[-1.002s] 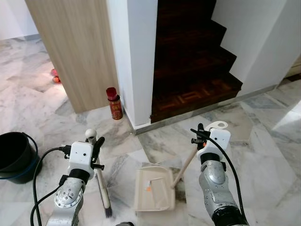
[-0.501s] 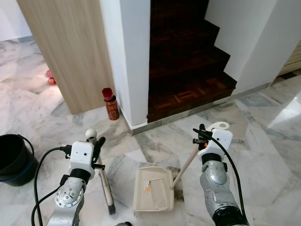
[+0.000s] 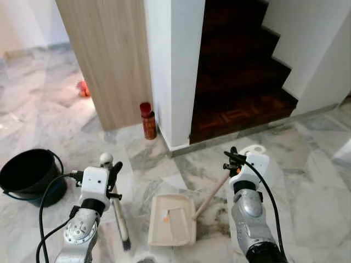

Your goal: Sweep floor

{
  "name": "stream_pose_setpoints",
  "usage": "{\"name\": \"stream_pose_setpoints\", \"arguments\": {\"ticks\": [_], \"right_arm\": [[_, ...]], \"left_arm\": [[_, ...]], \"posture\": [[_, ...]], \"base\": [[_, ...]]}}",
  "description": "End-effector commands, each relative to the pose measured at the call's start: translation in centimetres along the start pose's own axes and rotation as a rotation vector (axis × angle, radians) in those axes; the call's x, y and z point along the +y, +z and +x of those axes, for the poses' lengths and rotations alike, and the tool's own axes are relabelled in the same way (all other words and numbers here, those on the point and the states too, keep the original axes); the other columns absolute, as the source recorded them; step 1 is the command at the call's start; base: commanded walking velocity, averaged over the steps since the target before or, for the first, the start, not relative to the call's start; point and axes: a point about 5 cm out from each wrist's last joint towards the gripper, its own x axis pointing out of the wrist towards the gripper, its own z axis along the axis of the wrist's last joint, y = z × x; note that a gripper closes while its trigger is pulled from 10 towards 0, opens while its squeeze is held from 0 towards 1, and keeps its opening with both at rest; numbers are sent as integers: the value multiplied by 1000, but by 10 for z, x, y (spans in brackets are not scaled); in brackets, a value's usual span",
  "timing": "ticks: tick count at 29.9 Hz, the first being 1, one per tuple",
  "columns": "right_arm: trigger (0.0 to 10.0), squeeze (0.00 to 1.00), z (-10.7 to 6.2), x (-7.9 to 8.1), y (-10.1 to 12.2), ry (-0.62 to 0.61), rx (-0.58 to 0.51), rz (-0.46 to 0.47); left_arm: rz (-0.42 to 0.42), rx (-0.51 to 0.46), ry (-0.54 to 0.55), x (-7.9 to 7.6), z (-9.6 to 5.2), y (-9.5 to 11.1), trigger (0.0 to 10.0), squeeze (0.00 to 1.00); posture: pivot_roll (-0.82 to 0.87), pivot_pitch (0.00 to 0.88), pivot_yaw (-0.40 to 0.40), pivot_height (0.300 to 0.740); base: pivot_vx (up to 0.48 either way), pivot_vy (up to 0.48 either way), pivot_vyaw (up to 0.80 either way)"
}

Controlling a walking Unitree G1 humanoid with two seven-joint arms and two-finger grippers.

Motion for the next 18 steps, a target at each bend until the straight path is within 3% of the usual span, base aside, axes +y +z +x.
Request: {"name": "stream_pose_setpoints", "arguments": {"ticks": [1,18], "right_arm": [[10000,0,5,8,12,23,-49,9],[10000,0,4,11,10,35,-38,25]], "left_arm": [[15,-29,11,6,1,7,10000,0],[16,-25,12,6,0,7,10000,0]], "posture": [[201,48,-9,740],[202,45,-9,740]], "base": [[0,311,0],[0,315,0]]}}
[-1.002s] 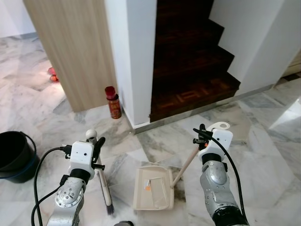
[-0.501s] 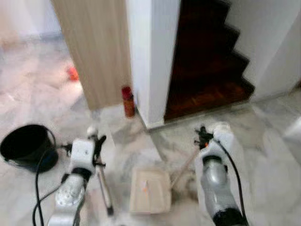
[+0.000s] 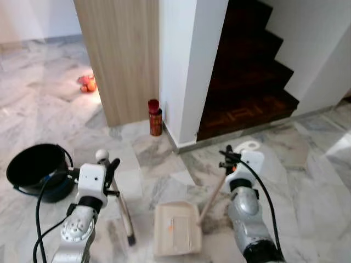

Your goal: Sweep floor

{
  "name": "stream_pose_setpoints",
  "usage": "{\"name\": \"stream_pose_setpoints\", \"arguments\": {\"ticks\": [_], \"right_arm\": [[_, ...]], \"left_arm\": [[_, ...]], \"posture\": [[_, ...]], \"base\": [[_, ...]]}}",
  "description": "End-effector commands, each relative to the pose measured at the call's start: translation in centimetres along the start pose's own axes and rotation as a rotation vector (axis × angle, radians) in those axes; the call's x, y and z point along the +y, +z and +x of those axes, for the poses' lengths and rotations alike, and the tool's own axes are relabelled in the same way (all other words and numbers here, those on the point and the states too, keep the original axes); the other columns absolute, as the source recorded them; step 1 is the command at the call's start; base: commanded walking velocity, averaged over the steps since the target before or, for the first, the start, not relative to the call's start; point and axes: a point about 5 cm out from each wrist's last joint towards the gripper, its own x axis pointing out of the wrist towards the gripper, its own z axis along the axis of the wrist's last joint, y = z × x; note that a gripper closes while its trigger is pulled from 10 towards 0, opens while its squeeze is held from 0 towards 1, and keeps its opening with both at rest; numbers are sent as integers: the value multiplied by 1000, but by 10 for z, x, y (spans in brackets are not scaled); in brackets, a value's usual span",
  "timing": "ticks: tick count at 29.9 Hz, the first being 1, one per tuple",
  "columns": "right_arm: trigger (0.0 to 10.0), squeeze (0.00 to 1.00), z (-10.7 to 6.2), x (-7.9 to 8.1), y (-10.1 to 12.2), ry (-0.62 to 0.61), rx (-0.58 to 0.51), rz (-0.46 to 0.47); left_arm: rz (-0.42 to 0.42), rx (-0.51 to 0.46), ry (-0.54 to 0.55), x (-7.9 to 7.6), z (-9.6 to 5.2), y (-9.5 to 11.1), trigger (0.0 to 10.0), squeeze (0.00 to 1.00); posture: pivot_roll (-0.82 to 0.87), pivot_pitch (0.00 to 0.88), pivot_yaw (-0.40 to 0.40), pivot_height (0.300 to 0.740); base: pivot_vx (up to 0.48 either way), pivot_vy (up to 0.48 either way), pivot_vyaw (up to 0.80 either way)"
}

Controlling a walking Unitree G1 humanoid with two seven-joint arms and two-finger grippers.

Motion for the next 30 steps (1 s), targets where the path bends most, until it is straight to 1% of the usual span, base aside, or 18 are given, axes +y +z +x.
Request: {"name": "stream_pose_setpoints", "arguments": {"ticks": [1,12,17,21,30], "right_arm": [[10000,0,3,-4,8,-17,-33,16],[10000,0,3,-3,7,-9,-30,13],[10000,0,3,-2,8,-1,-39,-8],[10000,0,3,-1,8,-2,-41,-12],[10000,0,4,0,9,4,-42,-8]], "left_arm": [[1,-34,-6,-1,3,8,10000,0],[1,-34,-8,-1,3,8,10000,0],[1,-35,-12,-2,3,8,10000,0],[2,-35,-14,-2,2,8,10000,0],[1,-33,-17,-3,2,7,10000,0]], "posture": [[202,46,-9,740],[203,44,-10,740],[204,37,-7,740],[207,30,-7,740],[207,22,-7,740]], "base": [[0,480,0],[0,480,0],[0,480,0],[0,377,541],[0,361,747]]}}
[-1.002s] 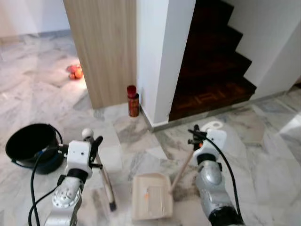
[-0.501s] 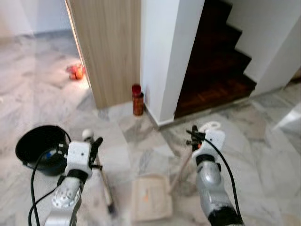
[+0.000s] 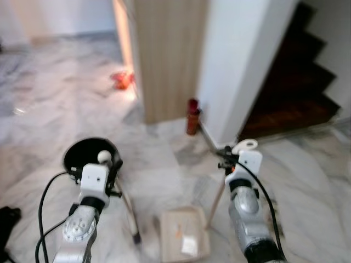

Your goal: Sweep floor

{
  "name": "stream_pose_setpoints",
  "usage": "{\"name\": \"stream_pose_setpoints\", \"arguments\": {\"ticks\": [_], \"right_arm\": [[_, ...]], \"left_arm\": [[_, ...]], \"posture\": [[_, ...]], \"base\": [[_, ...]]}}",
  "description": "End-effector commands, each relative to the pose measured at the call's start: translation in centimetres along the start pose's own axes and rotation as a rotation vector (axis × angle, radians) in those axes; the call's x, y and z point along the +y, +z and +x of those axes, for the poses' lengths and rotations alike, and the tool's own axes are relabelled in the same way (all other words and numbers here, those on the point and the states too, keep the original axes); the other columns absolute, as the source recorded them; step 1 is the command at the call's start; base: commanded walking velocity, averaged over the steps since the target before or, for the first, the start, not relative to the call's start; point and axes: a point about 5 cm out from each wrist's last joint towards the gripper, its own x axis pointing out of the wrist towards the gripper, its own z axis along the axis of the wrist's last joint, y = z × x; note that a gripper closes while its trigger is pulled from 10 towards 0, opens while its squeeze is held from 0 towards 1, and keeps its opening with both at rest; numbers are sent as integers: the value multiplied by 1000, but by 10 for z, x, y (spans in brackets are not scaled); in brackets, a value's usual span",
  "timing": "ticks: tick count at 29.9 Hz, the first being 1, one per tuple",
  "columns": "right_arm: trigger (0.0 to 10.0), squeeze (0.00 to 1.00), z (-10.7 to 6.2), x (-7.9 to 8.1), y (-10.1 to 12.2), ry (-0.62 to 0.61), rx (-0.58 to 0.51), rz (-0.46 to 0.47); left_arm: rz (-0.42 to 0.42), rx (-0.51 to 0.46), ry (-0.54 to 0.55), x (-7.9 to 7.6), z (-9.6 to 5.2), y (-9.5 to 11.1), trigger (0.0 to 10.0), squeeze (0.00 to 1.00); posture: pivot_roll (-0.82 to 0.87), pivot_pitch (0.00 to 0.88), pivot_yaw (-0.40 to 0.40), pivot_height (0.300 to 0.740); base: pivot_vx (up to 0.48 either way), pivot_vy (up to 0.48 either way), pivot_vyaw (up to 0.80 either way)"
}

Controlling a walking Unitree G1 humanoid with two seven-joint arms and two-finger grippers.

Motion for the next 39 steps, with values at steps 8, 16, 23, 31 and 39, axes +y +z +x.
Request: {"name": "stream_pose_setpoints", "arguments": {"ticks": [8,16,23,31,39], "right_arm": [[10000,0,2,-3,5,-16,-23,27],[10000,0,2,-3,4,-7,-18,35],[10000,0,2,0,2,8,3,59],[10000,0,1,3,-6,7,61,172],[10000,0,2,1,-4,12,55,155]], "left_arm": [[6,-40,1,0,1,8,10000,0],[9,-40,2,0,1,8,10000,0],[14,-39,1,-1,1,7,10000,0],[16,-37,4,-1,0,7,10000,0],[16,-33,9,0,0,6,10000,0]], "posture": [[209,29,-8,740],[210,30,-8,740],[212,30,-10,740],[215,30,-12,740],[212,29,-14,740]], "base": [[0,353,68],[0,248,0],[0,0,0],[0,0,0],[0,0,0]]}}
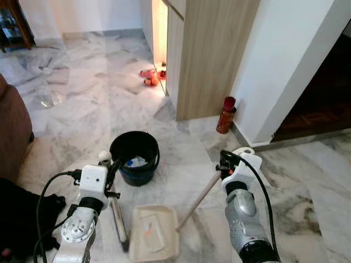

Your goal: Sweep floor

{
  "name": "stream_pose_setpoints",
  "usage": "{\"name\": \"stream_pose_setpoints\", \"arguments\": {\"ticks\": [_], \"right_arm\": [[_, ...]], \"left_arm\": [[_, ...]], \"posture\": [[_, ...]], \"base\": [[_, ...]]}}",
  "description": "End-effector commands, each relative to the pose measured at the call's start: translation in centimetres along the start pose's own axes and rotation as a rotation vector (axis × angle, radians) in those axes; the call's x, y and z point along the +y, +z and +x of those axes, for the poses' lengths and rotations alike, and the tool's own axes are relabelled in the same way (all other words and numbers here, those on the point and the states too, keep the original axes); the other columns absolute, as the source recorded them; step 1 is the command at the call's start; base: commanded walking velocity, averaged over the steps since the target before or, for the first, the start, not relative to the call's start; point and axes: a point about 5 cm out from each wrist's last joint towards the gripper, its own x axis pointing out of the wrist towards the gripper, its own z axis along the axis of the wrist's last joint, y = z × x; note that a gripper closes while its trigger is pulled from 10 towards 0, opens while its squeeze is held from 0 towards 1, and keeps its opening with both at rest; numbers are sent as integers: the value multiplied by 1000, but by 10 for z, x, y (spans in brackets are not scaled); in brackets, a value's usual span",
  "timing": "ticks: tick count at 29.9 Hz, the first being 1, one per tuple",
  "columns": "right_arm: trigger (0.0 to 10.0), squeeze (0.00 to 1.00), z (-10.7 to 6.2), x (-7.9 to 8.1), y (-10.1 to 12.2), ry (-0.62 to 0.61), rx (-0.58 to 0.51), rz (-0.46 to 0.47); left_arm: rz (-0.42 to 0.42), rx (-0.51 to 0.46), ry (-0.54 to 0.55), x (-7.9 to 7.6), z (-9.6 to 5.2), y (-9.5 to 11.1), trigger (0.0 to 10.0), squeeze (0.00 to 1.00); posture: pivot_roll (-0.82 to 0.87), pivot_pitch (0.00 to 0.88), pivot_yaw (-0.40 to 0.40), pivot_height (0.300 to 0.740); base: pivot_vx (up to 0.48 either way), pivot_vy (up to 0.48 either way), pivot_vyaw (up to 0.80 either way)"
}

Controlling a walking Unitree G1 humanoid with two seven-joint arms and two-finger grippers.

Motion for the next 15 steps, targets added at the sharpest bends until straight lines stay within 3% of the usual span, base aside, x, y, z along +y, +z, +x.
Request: {"name": "stream_pose_setpoints", "arguments": {"ticks": [1,4,10,15], "right_arm": [[10000,0,4,3,11,14,-47,8],[10000,0,5,3,13,17,-60,5],[10000,0,4,5,13,19,-59,13],[10000,0,4,5,10,18,-40,23]], "left_arm": [[11,-40,6,2,2,8,10000,0],[5,-39,9,2,2,8,10000,0],[6,-40,10,2,2,8,10000,0],[8,-40,10,3,2,8,10000,0]], "posture": [[213,30,-15,740],[213,30,-15,740],[214,31,-13,740],[214,31,-12,740]], "base": [[0,0,0],[0,0,304],[0,0,750],[0,0,0]]}}
